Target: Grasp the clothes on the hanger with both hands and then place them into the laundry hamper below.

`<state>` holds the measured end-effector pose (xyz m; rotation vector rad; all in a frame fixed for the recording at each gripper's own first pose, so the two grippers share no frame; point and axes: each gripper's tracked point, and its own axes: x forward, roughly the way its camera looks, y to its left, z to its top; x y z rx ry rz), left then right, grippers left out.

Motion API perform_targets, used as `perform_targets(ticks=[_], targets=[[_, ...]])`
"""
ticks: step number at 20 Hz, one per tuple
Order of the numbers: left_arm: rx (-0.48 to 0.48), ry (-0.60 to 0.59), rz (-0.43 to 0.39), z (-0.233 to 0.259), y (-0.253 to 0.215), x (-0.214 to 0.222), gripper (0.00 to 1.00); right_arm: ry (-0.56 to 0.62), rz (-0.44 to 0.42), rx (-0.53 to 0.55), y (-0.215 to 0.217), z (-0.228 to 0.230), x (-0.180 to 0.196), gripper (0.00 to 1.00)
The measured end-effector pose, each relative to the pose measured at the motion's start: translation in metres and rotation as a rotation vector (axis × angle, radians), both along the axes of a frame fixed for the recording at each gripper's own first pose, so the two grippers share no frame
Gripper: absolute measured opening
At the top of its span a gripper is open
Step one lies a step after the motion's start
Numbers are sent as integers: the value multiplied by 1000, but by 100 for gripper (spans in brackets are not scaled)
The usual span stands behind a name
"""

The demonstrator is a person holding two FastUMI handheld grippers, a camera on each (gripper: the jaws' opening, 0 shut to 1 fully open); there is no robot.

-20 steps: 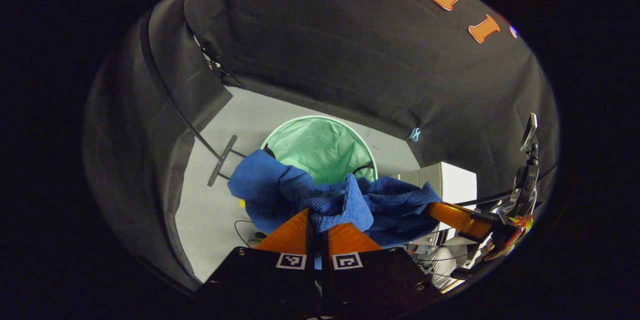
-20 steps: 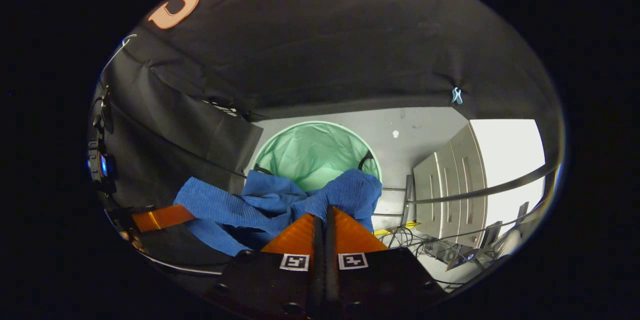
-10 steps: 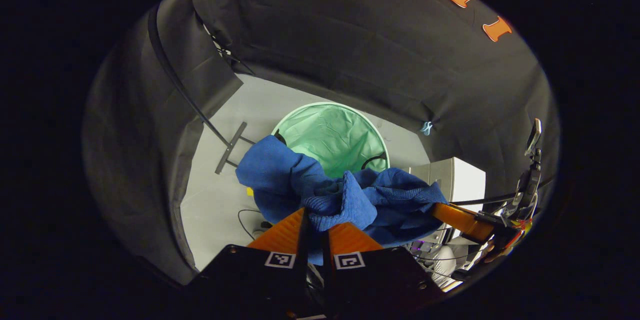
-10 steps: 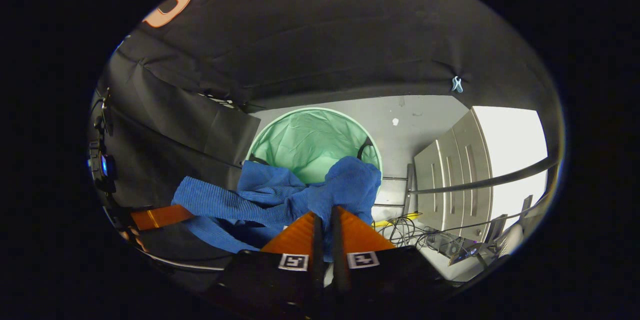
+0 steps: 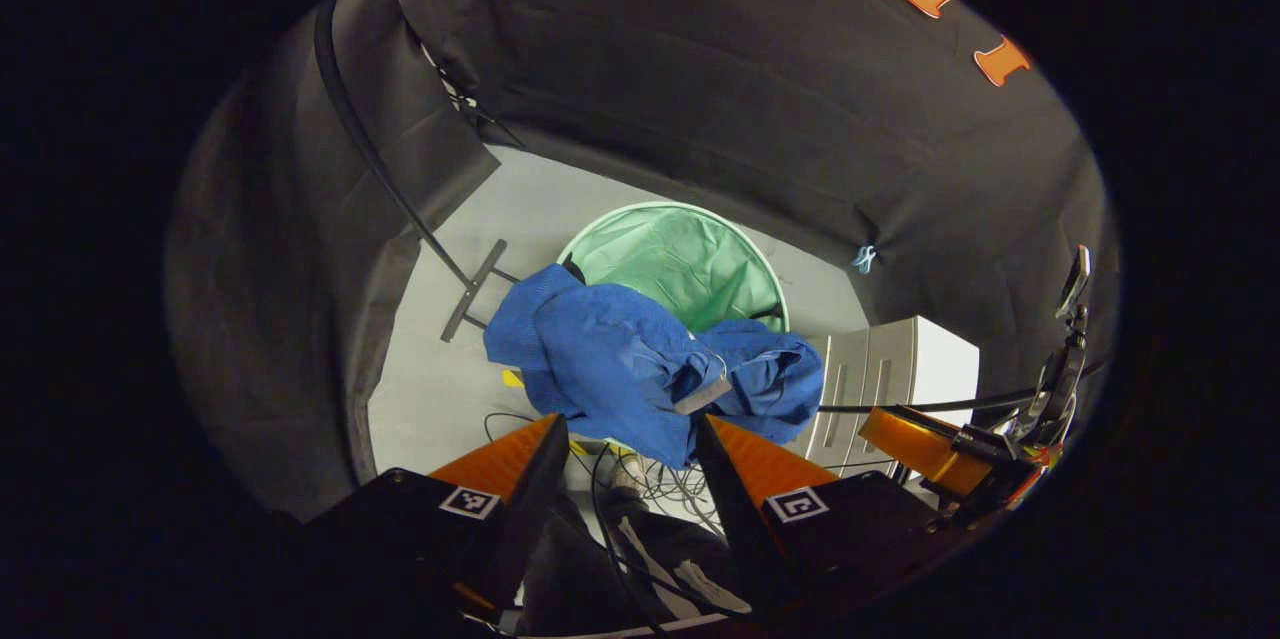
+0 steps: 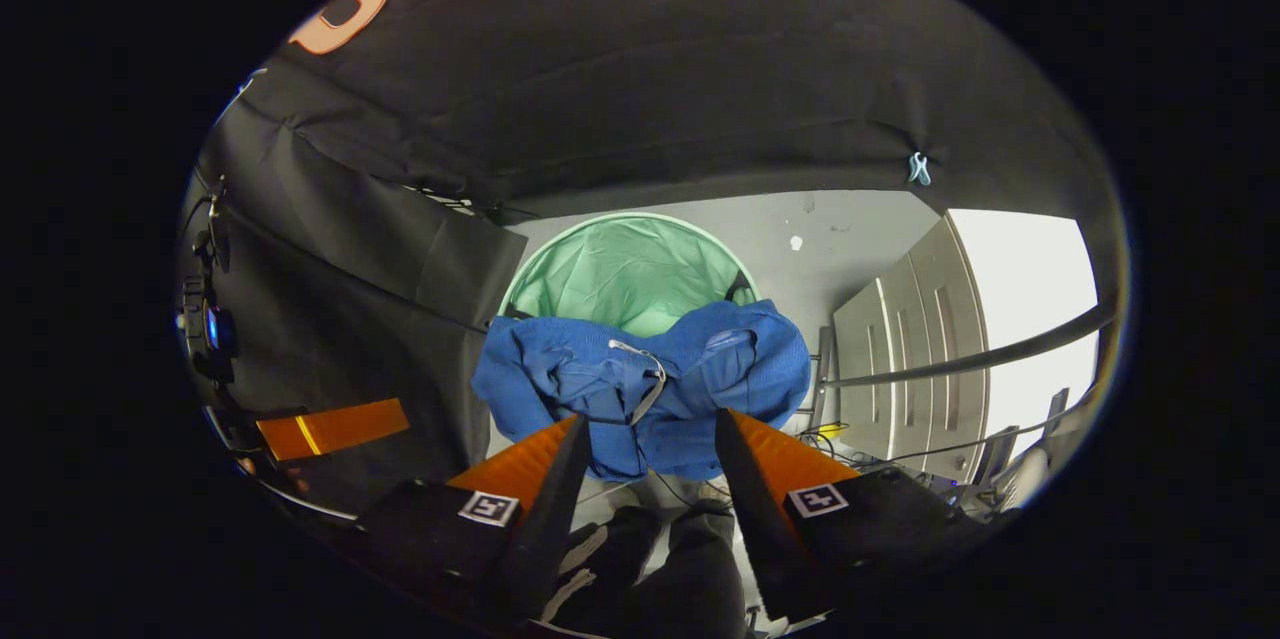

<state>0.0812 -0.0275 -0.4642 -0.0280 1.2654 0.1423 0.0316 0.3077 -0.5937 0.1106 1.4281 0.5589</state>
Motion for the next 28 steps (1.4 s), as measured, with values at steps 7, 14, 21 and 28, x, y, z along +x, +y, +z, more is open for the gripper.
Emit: perform_targets(ticks=[7,14,21,28], targets=[[10,-31,20,12,5,-5,97,-40,-35,8,-11,16,10,99],[7,-119,21,53,-3,-5,97,-113,-93,55,-26,59,32,99],[21,-294,22,105,-11,4,97,-261,-110,98,-47,119,57,99],[27,-503,-35,198,-38,3,97,-418,-86,163,-47,189,74,99]])
